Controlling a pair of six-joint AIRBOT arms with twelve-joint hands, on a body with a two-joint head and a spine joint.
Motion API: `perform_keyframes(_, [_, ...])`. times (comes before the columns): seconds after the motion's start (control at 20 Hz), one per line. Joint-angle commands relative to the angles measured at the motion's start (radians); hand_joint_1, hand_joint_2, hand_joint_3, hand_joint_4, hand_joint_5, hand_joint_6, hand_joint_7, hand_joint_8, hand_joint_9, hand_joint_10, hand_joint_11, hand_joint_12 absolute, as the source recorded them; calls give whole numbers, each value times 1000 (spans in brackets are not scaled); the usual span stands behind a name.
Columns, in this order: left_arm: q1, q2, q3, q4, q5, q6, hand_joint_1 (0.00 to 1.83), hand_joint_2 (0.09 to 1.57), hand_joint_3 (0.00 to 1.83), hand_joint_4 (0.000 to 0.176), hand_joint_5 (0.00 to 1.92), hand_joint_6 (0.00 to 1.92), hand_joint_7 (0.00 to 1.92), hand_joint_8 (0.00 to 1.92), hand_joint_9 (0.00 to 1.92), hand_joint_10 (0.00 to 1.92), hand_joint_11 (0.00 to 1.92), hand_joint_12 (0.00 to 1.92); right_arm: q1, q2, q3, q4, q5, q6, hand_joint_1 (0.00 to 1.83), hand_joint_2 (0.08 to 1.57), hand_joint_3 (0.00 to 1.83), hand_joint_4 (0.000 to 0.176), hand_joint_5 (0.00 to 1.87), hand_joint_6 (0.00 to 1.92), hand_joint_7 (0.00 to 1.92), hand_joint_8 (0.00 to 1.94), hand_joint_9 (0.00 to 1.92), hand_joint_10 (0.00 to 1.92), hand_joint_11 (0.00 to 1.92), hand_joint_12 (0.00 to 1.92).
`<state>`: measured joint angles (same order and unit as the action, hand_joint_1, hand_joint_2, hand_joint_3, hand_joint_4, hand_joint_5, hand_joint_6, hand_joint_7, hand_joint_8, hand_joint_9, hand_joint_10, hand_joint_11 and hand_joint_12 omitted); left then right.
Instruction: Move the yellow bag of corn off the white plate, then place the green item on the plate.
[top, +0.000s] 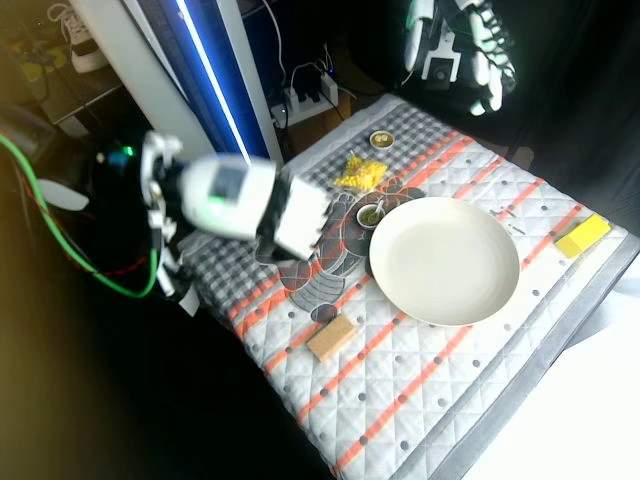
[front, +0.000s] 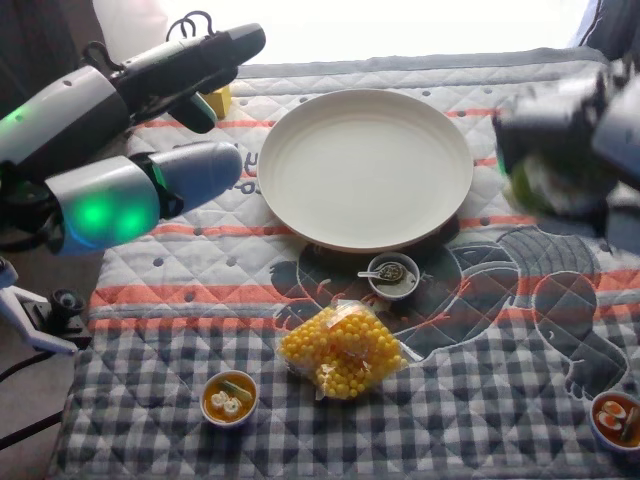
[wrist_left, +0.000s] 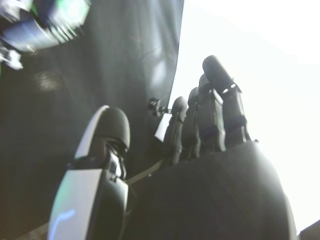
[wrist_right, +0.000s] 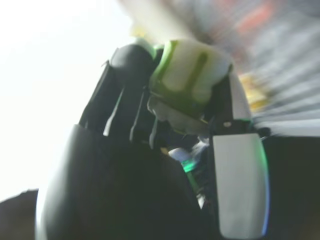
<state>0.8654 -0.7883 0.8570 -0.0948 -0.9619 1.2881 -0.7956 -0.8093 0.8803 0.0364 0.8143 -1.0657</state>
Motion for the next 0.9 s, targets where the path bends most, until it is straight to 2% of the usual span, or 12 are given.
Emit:
perform_keyframes(0.0, [-5,1,-1,-7,-129,-5,571,1385,0,0,212,16,159,10,186,55,0,1385,25,-19,14,0,91,0,1113,1325,3,0,519,1592,720,1552,666,1705,680,1921])
perform_keyframes(0.2, [11,0,-1,-9,-139,-7,555,1388,0,0,244,19,169,6,175,46,0,1415,189,-188,172,-13,-99,0,1140,1322,0,0,539,1490,724,1639,805,1797,894,1921])
perform_keyframes(0.25, [11,0,0,-11,-139,-7,581,1385,0,0,248,18,170,6,175,44,0,1403,212,-227,211,-13,-151,0,1114,1323,0,0,565,1522,686,1617,733,1774,831,1921])
perform_keyframes(0.3, [11,0,0,-12,-139,-7,584,1384,0,0,251,15,172,5,179,44,0,1419,231,-260,244,-11,-189,0,1273,1288,2,0,577,1422,671,1557,720,1703,800,1921])
perform_keyframes(0.4, [12,-1,3,-17,-137,-7,495,1395,2,0,298,25,220,17,212,60,0,1498,254,-353,337,14,-278,0,1164,1286,0,0,618,1397,752,1575,834,1715,901,1921])
perform_keyframes(0.55, [12,-4,5,-19,-133,-7,533,1384,0,0,390,42,296,32,247,76,0,1510,265,-436,426,54,-365,0,1136,1294,2,0,613,1434,719,1570,756,1701,838,1921])
perform_keyframes(0.6, [13,-6,7,-19,-133,-7,552,1377,0,0,497,44,377,29,304,105,0,1514,265,-458,449,68,-386,0,1092,1223,0,0,362,947,294,846,302,1291,232,1868])
perform_keyframes(0.65, [13,-9,9,-19,-133,-7,552,1377,0,0,497,44,377,29,304,105,0,1514,265,-468,463,72,-396,0,1092,1223,0,0,362,947,294,846,302,1291,232,1868])
perform_keyframes(0.7, [12,-12,11,-19,-133,-8,527,1390,4,0,513,42,383,24,301,106,0,1500,265,-472,469,82,-400,0,1028,1212,0,0,301,623,244,531,137,1123,46,1820])
perform_keyframes(0.75, [12,-13,12,-19,-133,-11,656,1373,0,0,563,44,387,16,258,89,0,1422,265,-472,469,87,-400,0,806,1253,3,41,150,399,74,207,27,576,8,1428])
perform_keyframes(0.8, [12,-13,13,-21,-134,-14,726,1367,0,0,710,68,444,15,215,71,0,1237,265,-471,466,89,-400,0,453,1186,0,111,10,25,2,7,0,22,0,92])
perform_keyframes(0.85, [12,-13,14,-22,-135,-18,729,1366,0,0,730,62,451,10,213,71,0,1149,265,-471,451,89,-395,0,386,1155,0,91,1,4,0,1,0,4,0,18])
